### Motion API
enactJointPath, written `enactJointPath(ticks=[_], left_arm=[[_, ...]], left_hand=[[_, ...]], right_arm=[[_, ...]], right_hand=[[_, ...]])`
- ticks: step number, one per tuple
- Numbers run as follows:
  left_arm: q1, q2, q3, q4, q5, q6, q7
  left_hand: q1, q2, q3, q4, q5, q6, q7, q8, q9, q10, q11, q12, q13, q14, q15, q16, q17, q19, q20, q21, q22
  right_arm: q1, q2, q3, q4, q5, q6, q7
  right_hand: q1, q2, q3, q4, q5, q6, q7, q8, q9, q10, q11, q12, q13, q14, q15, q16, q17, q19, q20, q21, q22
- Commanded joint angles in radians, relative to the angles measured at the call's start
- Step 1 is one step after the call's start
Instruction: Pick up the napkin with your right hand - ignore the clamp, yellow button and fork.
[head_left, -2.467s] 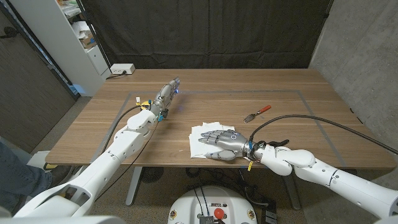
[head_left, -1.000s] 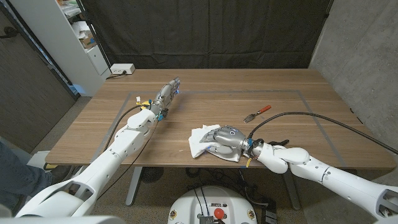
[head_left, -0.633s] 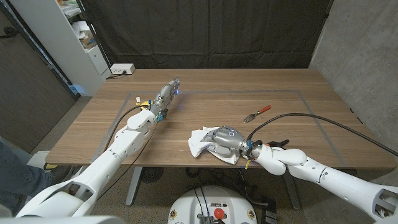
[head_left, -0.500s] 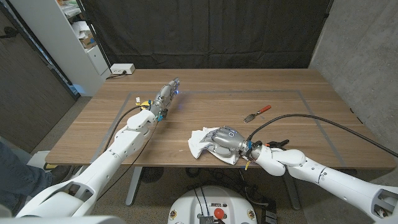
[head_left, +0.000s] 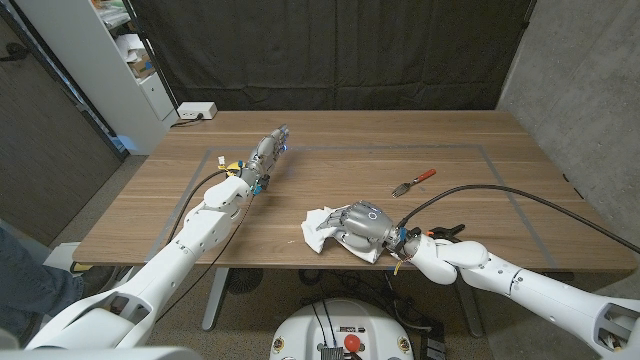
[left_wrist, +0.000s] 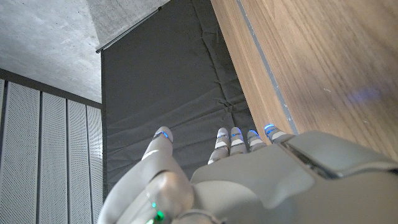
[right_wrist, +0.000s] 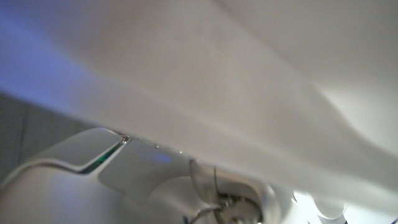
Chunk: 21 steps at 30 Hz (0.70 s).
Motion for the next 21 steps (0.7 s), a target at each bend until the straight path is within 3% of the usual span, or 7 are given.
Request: enactJointPath(ticks=[1, 21], left_arm=[[-0.004, -0.001, 0.000, 0.007, 0.000, -0.005, -0.007], [-0.021, -0.002, 0.004, 0.015, 0.003, -0.009, -0.019]], left_hand=[[0.002, 0.006, -0.003, -0.004, 0.000, 0.003, 0.001, 0.002, 0.004, 0.001, -0.003, -0.003, 0.004, -0.011, 0.002, 0.000, 0.005, -0.070, 0.004, 0.006, 0.004], [0.001, 0.006, -0.003, -0.004, 0.000, 0.006, 0.001, 0.003, 0.004, 0.000, -0.006, -0.003, 0.004, -0.010, 0.002, 0.000, 0.005, -0.071, 0.003, 0.006, 0.004]], right_arm=[[0.015, 0.007, -0.006, 0.002, -0.008, -0.002, -0.053], [-0.005, -0.021, 0.031, -0.072, 0.005, -0.008, -0.089]], right_hand=[[0.017, 0.003, 0.004, 0.005, 0.006, 0.011, 0.000, 0.003, 0.002, 0.004, -0.006, 0.008, 0.006, 0.010, -0.131, 0.006, 0.006, 0.002, -0.043, 0.011, 0.006], [0.049, -0.001, 0.006, 0.013, 0.005, 0.027, -0.004, 0.002, 0.008, 0.016, -0.015, 0.028, 0.022, 0.031, -0.137, 0.000, 0.033, -0.003, -0.049, 0.040, 0.015]])
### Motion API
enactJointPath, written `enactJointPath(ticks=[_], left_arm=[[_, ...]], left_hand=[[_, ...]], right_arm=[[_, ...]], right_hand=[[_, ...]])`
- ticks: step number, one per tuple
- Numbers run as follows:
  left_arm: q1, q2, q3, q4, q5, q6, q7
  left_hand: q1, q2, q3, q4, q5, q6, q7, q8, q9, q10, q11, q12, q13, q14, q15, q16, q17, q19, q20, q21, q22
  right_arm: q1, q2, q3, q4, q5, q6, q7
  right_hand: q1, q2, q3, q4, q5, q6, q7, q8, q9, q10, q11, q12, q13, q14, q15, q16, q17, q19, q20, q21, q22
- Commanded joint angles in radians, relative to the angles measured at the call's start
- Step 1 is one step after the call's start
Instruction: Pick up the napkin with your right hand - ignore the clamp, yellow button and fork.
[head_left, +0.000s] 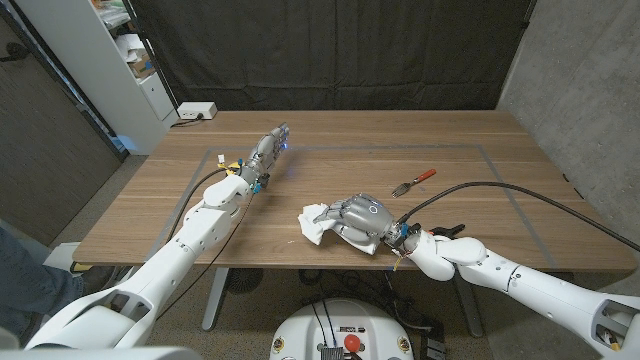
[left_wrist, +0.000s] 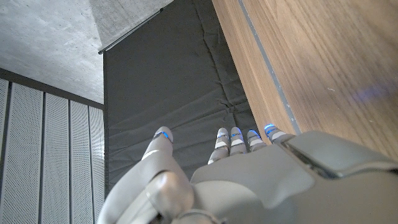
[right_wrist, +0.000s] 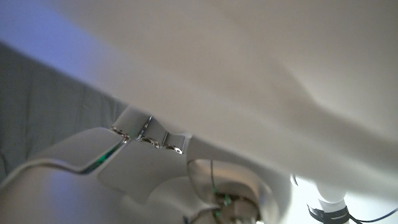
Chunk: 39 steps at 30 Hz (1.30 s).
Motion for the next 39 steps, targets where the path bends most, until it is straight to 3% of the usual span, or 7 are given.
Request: enactJointPath(ticks=[1, 27, 39], left_arm=[[-0.010, -0.002, 0.004, 0.006, 0.003, -0.005, -0.011], [-0.034, -0.020, 0.017, 0.020, 0.016, 0.000, -0.005], [-0.036, -0.022, 0.017, 0.024, 0.018, -0.004, -0.005]], left_hand=[[0.001, 0.006, 0.001, 0.000, 0.000, 0.006, 0.001, 0.003, 0.004, 0.000, -0.006, -0.003, 0.004, -0.010, 0.002, 0.000, 0.005, -0.071, 0.003, 0.006, 0.004], [0.001, 0.007, 0.000, -0.001, 0.000, 0.009, 0.002, 0.003, 0.004, 0.000, -0.002, -0.003, 0.004, -0.012, -0.003, 0.000, 0.005, -0.073, 0.003, 0.006, 0.004], [0.002, 0.009, 0.001, -0.001, 0.000, 0.006, 0.003, 0.002, 0.004, 0.000, -0.001, -0.003, 0.004, -0.013, -0.002, 0.000, 0.005, -0.074, 0.002, 0.006, 0.004]], right_arm=[[-0.019, -0.027, 0.038, -0.070, 0.010, -0.003, -0.022], [-0.057, -0.070, 0.130, -0.192, 0.039, 0.045, -0.040], [-0.063, -0.062, 0.165, -0.222, 0.019, 0.070, -0.047]], right_hand=[[0.026, 0.003, 0.005, 0.006, 0.004, 0.014, -0.001, 0.003, 0.006, 0.010, -0.009, 0.011, 0.009, 0.015, -0.127, -0.001, 0.010, -0.003, -0.049, 0.013, 0.007], [0.045, -0.002, -0.001, 0.017, 0.001, 0.011, -0.002, -0.007, 0.012, 0.003, -0.014, 0.021, 0.022, 0.031, -0.125, -0.017, 0.036, -0.014, -0.050, 0.049, 0.018], [0.050, -0.002, -0.005, 0.023, 0.000, 0.009, -0.003, -0.012, 0.014, -0.003, -0.013, 0.021, 0.021, 0.032, -0.125, -0.028, 0.048, -0.025, -0.049, 0.066, 0.023]])
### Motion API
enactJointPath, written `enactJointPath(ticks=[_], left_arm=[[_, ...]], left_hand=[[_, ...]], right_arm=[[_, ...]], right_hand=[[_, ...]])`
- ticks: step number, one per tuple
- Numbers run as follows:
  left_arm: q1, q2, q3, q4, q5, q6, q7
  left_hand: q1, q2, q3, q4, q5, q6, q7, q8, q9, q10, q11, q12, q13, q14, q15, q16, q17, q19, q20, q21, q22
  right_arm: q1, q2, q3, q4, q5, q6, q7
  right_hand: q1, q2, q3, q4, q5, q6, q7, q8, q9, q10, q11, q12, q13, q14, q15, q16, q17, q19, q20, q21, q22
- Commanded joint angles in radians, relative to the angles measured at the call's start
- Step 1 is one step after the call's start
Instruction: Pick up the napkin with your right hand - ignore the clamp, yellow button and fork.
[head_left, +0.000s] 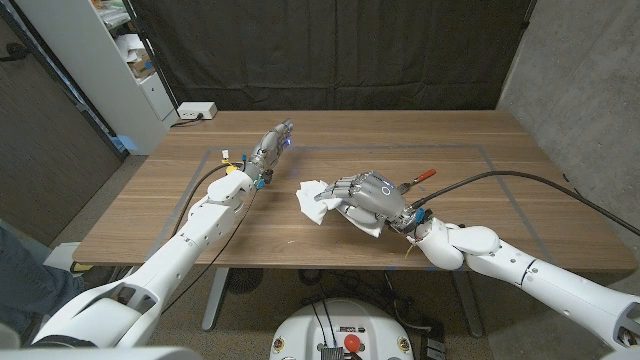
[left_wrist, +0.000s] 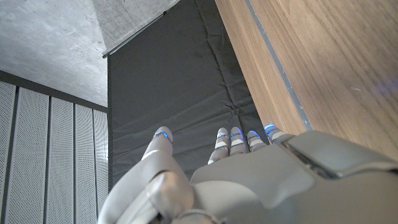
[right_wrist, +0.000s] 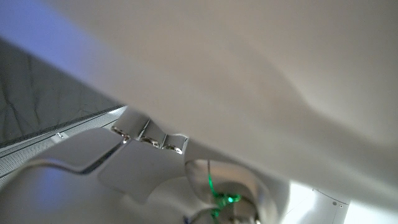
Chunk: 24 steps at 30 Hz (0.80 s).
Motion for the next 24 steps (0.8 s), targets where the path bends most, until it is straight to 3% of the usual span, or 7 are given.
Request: enactJointPath(ticks=[1, 24], left_arm=[[-0.005, -0.004, 0.002, 0.004, 0.003, -0.001, 0.002], [-0.024, -0.006, 0.007, 0.024, 0.004, -0.006, -0.022]], left_hand=[[0.002, 0.009, 0.000, -0.002, 0.000, 0.006, 0.003, 0.002, 0.004, 0.000, -0.001, -0.003, 0.004, -0.010, 0.002, 0.000, 0.005, -0.074, 0.002, 0.006, 0.004], [0.004, 0.012, 0.002, -0.003, -0.001, 0.009, 0.003, 0.003, 0.004, 0.000, -0.003, -0.003, 0.004, -0.010, 0.002, 0.000, 0.005, -0.075, 0.001, 0.006, 0.004]], right_arm=[[-0.007, 0.002, 0.038, -0.037, -0.011, 0.026, 0.001], [-0.016, 0.006, 0.082, -0.096, -0.028, 0.005, -0.008]], right_hand=[[0.016, -0.002, 0.003, 0.005, 0.001, -0.001, -0.003, -0.001, 0.005, 0.002, -0.006, 0.010, 0.003, 0.012, -0.123, -0.007, 0.009, -0.003, -0.056, 0.012, 0.004], [0.033, -0.003, -0.004, 0.005, 0.000, -0.001, -0.004, -0.009, 0.010, -0.003, -0.011, 0.009, 0.001, 0.018, -0.124, -0.021, 0.035, -0.017, -0.057, 0.046, 0.011]])
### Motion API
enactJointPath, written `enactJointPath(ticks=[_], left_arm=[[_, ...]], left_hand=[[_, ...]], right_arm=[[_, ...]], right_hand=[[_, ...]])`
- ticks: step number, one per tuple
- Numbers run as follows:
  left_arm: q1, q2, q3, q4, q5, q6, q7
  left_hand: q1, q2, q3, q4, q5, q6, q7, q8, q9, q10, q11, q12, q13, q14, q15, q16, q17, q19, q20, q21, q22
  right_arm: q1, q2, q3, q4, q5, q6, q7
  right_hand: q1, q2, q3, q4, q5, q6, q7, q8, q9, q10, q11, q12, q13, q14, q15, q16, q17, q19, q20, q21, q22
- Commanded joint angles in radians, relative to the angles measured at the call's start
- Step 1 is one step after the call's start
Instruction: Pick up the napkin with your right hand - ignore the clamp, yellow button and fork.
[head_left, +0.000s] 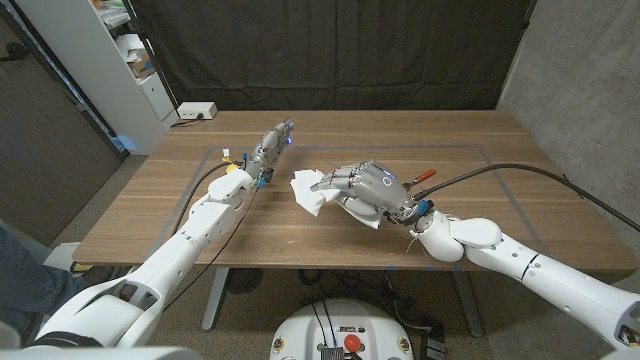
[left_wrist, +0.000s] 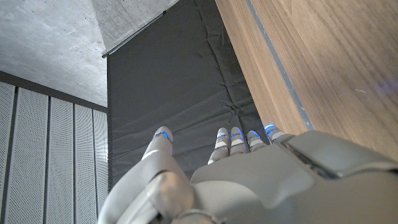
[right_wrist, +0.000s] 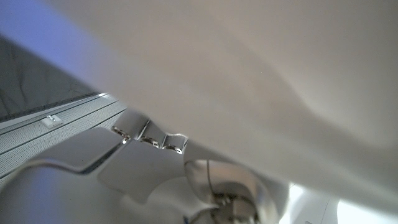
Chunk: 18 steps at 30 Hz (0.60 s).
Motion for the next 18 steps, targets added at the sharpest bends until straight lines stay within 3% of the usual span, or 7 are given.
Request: enactJointPath(ticks=[1, 18], left_arm=[[-0.006, -0.002, 0.002, 0.006, 0.001, -0.003, -0.010], [-0.001, 0.004, 0.000, -0.001, -0.002, 0.002, -0.012]], left_hand=[[0.004, 0.012, 0.002, -0.003, -0.001, 0.009, 0.003, 0.003, 0.004, 0.000, -0.003, -0.003, 0.004, -0.010, 0.002, 0.000, 0.005, -0.075, 0.001, 0.006, 0.004], [0.005, 0.013, 0.002, -0.004, -0.001, 0.011, 0.002, 0.003, 0.004, 0.000, -0.001, -0.003, 0.004, -0.010, 0.002, 0.000, 0.005, -0.076, 0.001, 0.006, 0.004]], right_arm=[[-0.005, -0.001, 0.025, -0.036, -0.006, -0.013, -0.002], [-0.010, 0.008, 0.047, -0.059, 0.018, -0.027, 0.026]], right_hand=[[0.012, 0.002, 0.000, 0.002, 0.008, -0.002, -0.005, -0.002, 0.005, 0.000, -0.008, 0.001, 0.002, 0.013, -0.118, -0.006, 0.008, -0.008, -0.059, 0.009, 0.002], [0.016, 0.005, -0.004, 0.008, 0.007, -0.003, -0.009, -0.007, 0.008, 0.001, -0.010, 0.002, 0.002, 0.016, -0.118, -0.018, 0.022, -0.020, -0.061, 0.032, 0.006]])
